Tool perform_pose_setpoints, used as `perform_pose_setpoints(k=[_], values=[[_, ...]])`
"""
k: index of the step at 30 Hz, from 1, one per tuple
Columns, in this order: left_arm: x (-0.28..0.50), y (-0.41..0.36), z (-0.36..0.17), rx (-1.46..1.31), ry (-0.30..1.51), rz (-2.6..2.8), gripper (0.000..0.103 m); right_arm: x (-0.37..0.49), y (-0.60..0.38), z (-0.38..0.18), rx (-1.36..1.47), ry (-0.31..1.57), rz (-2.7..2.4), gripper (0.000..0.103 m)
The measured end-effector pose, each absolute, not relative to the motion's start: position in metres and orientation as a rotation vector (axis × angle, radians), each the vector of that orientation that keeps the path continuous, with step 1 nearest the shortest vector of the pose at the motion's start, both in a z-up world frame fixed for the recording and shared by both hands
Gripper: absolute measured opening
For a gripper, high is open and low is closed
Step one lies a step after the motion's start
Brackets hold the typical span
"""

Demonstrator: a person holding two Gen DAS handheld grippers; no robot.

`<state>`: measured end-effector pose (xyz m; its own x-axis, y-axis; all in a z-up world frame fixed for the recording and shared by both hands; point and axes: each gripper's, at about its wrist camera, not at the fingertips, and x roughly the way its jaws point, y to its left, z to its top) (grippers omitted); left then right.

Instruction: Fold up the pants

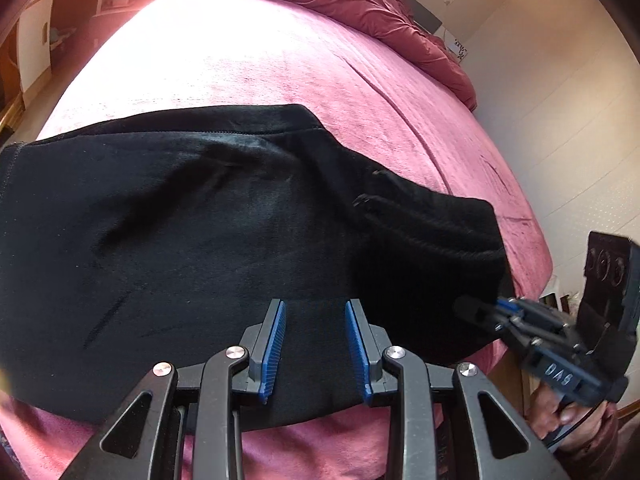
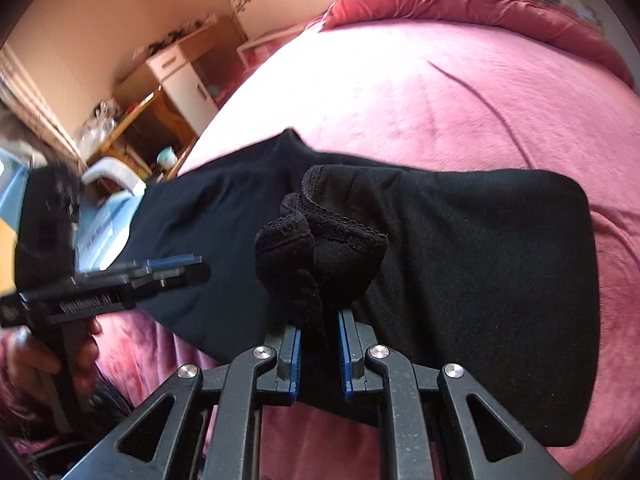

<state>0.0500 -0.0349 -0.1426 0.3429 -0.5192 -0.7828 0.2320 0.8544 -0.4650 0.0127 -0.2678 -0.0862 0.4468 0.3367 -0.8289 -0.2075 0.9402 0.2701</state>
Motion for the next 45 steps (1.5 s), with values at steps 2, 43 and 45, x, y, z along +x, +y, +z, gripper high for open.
perform_pose_setpoints(k=[2,43,45], values=[[0.053,-0.037,-0.141,-0.324,1.131,-0.520,0.031,0.011,-0.263,-0.093,0.095,1.066,0.335,0.018],[0.085,-0.117,-0.070,-0.390,1.087,-0.811,0.018,-0.068,-0.400,-0.113,0.273,1.091,-0.073,0.057],[0.085,-0.120,-0.059,-0.383,1.064,-0.828,0.018,-0.064,-0.399,-0.116,0.289,1.081,-0.065,0.058]])
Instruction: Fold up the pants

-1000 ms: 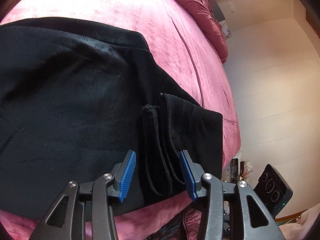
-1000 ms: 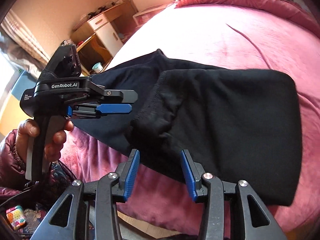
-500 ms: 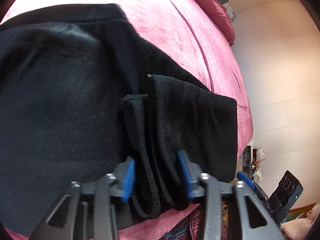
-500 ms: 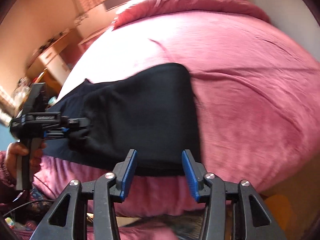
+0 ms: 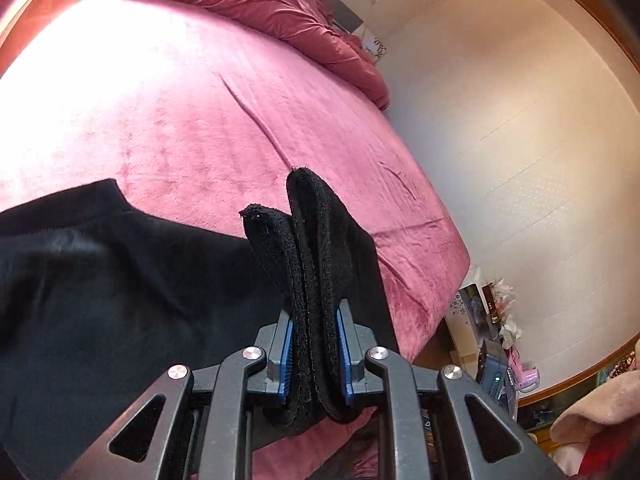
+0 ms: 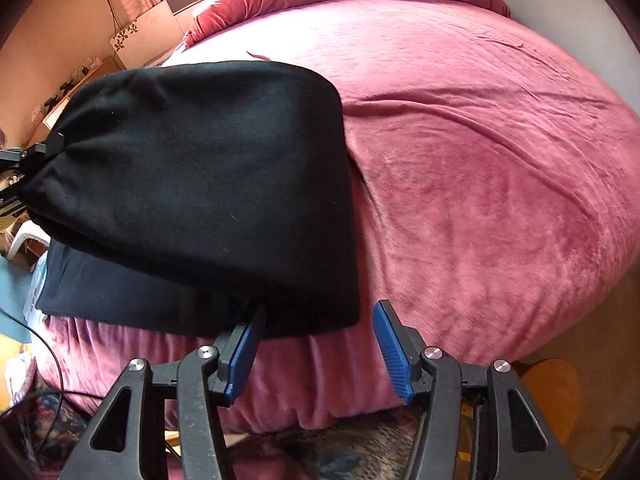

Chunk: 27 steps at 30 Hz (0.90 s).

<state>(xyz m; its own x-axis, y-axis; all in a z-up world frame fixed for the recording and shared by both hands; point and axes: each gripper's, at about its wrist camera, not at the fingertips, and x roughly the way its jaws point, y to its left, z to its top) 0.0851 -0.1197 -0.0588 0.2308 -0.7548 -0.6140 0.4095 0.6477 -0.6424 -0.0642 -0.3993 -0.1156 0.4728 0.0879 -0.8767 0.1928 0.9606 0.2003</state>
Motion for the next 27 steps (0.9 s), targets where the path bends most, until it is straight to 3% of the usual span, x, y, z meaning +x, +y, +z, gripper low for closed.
perform_pose_setpoints(k=[5,9,20,27], values=[[0.092,-0.129,-0.045,-0.380,1.026,-0.852,0.018,-0.056,-0.397,-0.114,0.326,1.046,-0.091,0.063],[0.088,-0.123,-0.041,-0.373,1.006,-0.857,0.017,-0.055,-0.412,-0.123,0.323,1.062,-0.214,0.050],[0.073,-0.093,-0.155,-0.232,1.199,-0.678,0.016,-0.053,-0.403,-0.144,0.262,1.126,-0.238,0.049],[0.065,-0.090,-0.141,-0.210,1.150,-0.668,0.020,-0.052,-0.385,-0.137,0.210,1.122,-0.256,0.049]])
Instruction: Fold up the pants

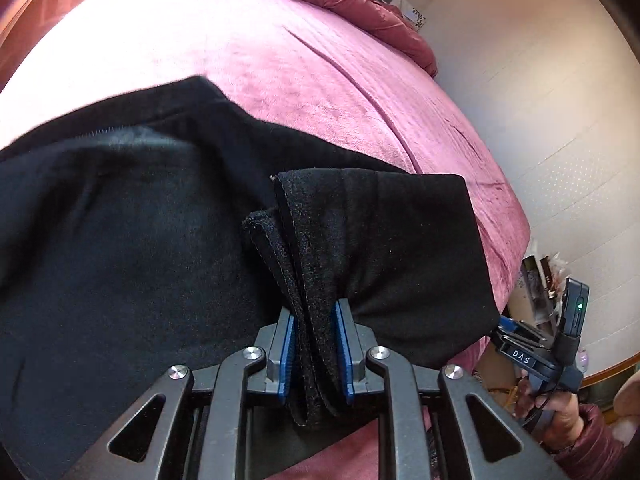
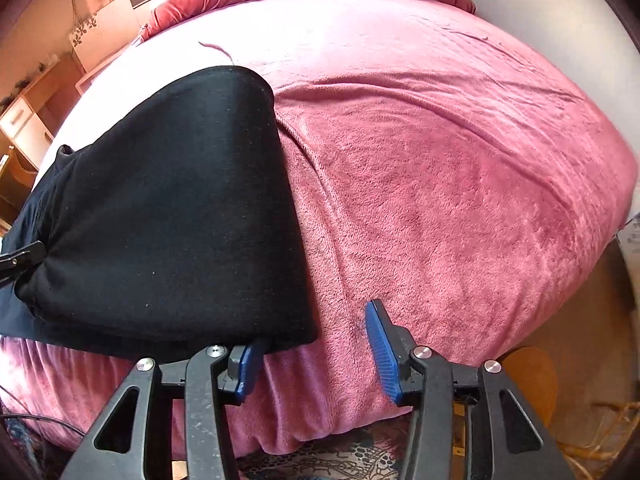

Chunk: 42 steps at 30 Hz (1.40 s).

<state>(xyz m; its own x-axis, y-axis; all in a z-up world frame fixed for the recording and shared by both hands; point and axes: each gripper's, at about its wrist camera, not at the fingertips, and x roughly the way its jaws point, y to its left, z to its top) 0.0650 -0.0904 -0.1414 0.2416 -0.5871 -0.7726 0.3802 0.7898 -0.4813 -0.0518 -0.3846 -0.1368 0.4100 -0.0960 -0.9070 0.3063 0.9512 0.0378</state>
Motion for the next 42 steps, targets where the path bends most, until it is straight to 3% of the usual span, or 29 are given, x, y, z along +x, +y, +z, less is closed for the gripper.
perform_pose_setpoints(k=[6,14,24,27,29,31,33,36,42], values=[[0.065,-0.076,-0.125,-0.210,1.130,-0.646,0.029,-0.060,-0.379,-0.120,0.198,1.132,-0.238,0.053],[0.093,-0.035,-0.127,-0.428,1.158,-0.610,0.032,-0.079,-0.398,-0.094,0.178,1.077,-0.231,0.057],[0.118,-0.060,-0.146,-0.468,1.264,-0.614,0.033,0.000,-0.422,-0.075,0.387,0.996,-0.138,0.061],[0.117,-0.064,-0.144,-0.453,1.253,-0.619,0.031,0.028,-0.422,-0.085,0.439,1.015,-0.125,0.062],[0.114,-0.064,-0.141,-0.426,1.230,-0.643,0.017,0.043,-0.422,-0.095,0.475,1.036,-0.127,0.062],[0.113,-0.069,-0.134,-0.397,1.188,-0.657,0.011,0.053,-0.420,-0.104,0.507,1.056,-0.107,0.061],[0.107,-0.067,-0.119,-0.381,1.116,-0.671,0.010,0.059,-0.417,-0.105,0.500,1.052,-0.103,0.044],[0.096,-0.067,-0.098,-0.307,1.039,-0.666,0.010,0.061,-0.405,-0.107,0.412,1.042,-0.117,0.043],[0.097,-0.080,-0.137,-0.180,1.121,-0.562,0.012,0.063,-0.392,-0.121,0.337,1.050,-0.147,0.051]])
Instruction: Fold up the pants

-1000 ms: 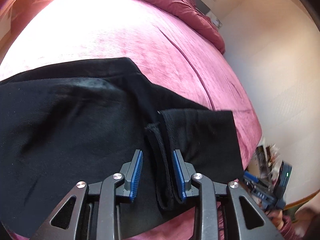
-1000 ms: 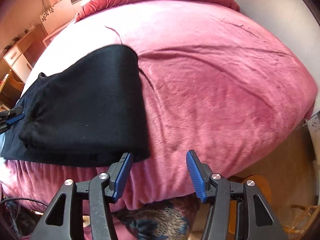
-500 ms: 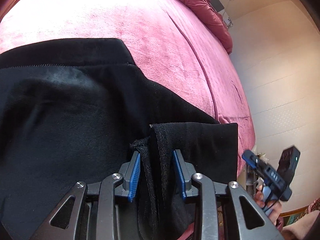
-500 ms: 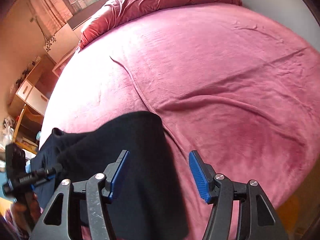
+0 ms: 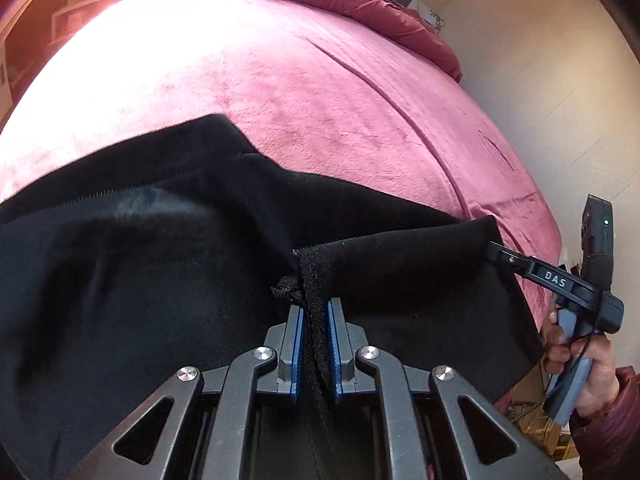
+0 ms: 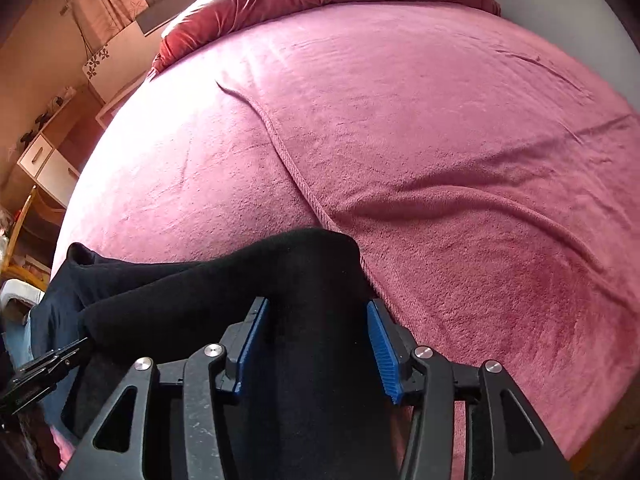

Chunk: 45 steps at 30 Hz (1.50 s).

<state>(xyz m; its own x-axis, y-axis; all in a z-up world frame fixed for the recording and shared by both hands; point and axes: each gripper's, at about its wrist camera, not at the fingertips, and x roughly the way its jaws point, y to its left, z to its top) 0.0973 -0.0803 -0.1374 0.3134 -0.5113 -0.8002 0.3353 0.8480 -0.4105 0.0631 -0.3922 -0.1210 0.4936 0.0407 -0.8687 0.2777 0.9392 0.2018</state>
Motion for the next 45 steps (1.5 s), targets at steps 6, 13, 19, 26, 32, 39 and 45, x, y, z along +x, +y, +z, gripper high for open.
perform_pose_setpoints(k=[6,13,19,26,32,39,45], values=[[0.091,-0.068,-0.129,-0.210,1.112,-0.527,0.027,0.062,-0.388,-0.106,0.277,1.020,-0.212,0.059],[0.079,-0.046,-0.126,-0.231,1.104,-0.464,0.030,0.039,-0.343,-0.067,0.133,0.927,-0.125,0.059],[0.063,-0.032,-0.127,-0.206,1.098,-0.399,0.030,0.029,-0.269,-0.078,0.143,0.990,0.159,0.055],[0.047,-0.013,-0.120,-0.182,1.047,-0.323,0.030,0.032,-0.206,-0.103,0.086,1.047,0.284,0.037],[0.032,-0.001,-0.108,-0.153,0.990,-0.268,0.030,0.031,-0.189,-0.129,0.018,1.071,0.268,0.031],[0.023,0.014,-0.092,-0.133,0.943,-0.232,0.031,0.029,-0.184,-0.132,-0.008,1.059,0.256,0.031],[0.017,0.019,-0.085,-0.117,0.921,-0.209,0.031,0.025,-0.172,-0.134,-0.012,1.052,0.240,0.031]])
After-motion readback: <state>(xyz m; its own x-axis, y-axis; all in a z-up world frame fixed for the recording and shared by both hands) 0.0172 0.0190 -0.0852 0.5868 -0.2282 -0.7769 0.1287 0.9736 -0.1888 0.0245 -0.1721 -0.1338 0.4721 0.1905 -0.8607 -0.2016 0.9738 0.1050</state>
